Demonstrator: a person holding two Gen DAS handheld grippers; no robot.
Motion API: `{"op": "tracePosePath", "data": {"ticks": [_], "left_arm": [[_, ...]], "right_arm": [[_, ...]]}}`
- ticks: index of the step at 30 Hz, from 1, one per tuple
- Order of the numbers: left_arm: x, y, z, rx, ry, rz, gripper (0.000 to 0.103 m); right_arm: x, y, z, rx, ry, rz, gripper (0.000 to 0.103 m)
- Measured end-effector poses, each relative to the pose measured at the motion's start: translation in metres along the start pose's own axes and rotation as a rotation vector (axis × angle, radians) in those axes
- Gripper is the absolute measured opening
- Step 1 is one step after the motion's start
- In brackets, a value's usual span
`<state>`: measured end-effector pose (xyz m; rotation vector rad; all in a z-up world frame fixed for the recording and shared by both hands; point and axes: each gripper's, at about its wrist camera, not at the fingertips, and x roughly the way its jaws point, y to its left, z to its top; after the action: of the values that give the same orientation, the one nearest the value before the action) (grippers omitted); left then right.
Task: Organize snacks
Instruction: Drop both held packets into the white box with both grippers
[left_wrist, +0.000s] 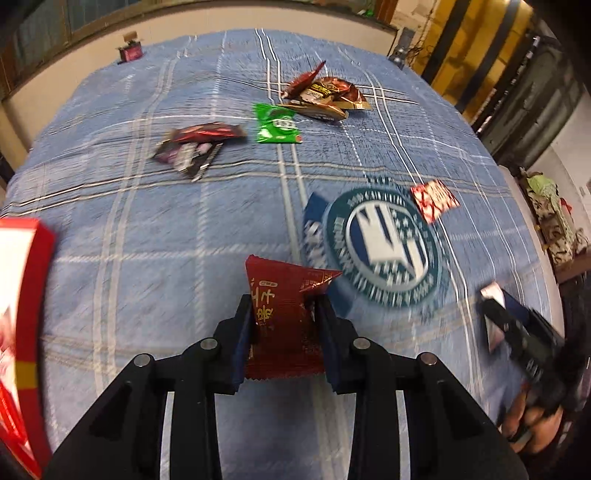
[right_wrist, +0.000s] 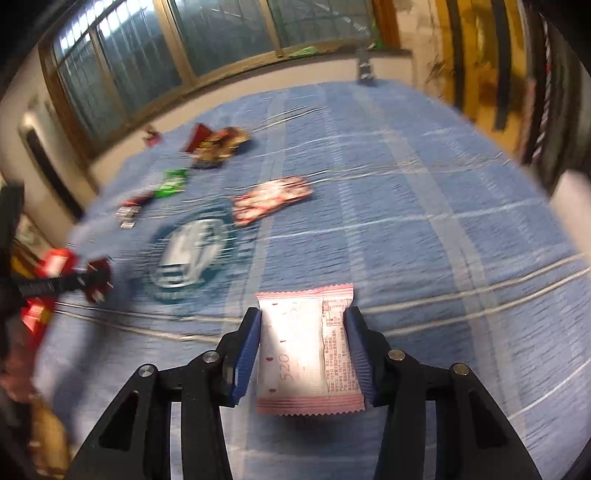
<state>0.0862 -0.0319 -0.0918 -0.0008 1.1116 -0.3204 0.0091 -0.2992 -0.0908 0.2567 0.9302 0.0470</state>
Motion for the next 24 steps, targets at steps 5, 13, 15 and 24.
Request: {"op": "tracePosePath", "data": {"ticks": [5,13,15,24], "left_arm": [[-0.014,0.014,-0.022,-0.001,-0.032,-0.001,0.030],[-0.035,0.041,-0.062,-0.048,-0.079,-0.001,0.030],[-0.039,0.045,-0.070,-0.054,-0.096,0.020,0.030],[-0.061,0.055,-0.081,-0.036,-0.174,0.082,0.030]], "right_arm": [[0.003,0.026,-0.007,0.009,0.038,0.125,0.046],[0.010,0.085,-0.016,-0.037,0.082,0.304,0.046],[0.009,0.099,-0.018,-0.068,0.085,0.321,0.046],[0.019,0.162,-0.026,-0.181,0.134,0.369,0.046]]}}
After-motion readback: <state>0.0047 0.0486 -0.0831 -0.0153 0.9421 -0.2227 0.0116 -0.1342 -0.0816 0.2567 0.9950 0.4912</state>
